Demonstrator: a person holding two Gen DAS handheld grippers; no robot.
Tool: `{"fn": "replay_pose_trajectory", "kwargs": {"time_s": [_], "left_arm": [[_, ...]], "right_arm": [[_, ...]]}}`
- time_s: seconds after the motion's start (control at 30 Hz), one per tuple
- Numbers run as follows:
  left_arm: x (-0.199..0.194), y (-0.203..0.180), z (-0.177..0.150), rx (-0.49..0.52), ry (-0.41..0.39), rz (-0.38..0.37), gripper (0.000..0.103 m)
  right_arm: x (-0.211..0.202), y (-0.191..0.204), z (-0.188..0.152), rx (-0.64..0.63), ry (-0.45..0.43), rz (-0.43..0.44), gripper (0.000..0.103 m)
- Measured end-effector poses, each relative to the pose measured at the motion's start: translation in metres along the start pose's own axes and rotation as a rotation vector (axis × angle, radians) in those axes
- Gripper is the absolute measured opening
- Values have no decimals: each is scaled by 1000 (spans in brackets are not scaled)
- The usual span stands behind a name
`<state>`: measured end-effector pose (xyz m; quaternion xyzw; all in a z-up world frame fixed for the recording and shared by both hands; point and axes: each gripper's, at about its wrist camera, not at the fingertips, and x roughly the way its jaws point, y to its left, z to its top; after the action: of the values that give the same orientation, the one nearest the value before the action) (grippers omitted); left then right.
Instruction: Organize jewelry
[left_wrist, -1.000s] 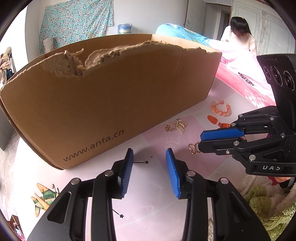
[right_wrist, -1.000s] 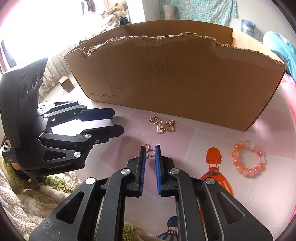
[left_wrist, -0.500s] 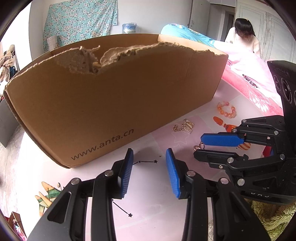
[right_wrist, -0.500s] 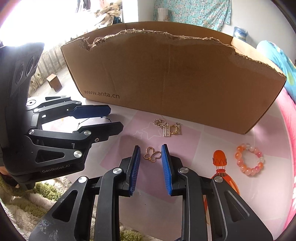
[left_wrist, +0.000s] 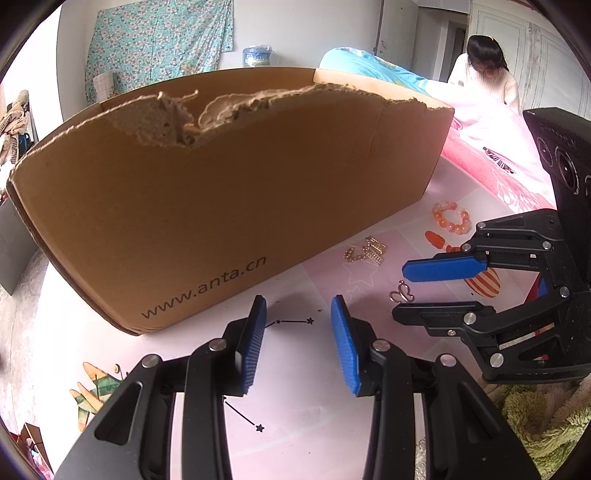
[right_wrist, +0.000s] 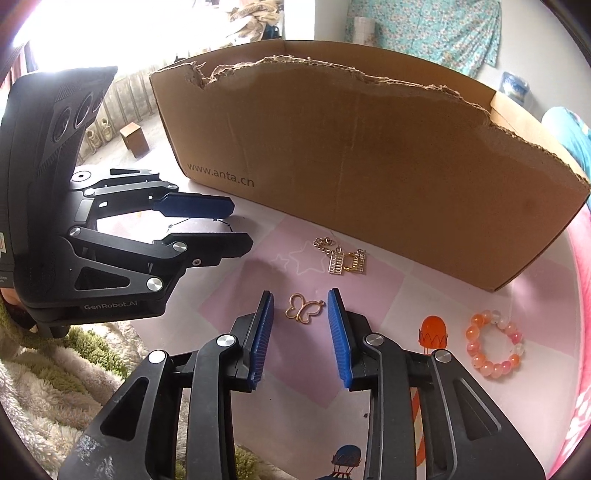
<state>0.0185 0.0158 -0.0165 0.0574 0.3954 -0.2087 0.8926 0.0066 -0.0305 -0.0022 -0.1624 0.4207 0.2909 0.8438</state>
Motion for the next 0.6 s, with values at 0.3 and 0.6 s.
{"fn": "replay_pose_trajectory", "kwargs": {"time_s": [0.3,0.6], "left_arm": [[0,0,0,-2,-1,0,35],[0,0,0,0,-1,2,35]], "right_arm": [[10,-14,7,-73,20,63,18],[-3,-23,3,-33,8,85,3]]}}
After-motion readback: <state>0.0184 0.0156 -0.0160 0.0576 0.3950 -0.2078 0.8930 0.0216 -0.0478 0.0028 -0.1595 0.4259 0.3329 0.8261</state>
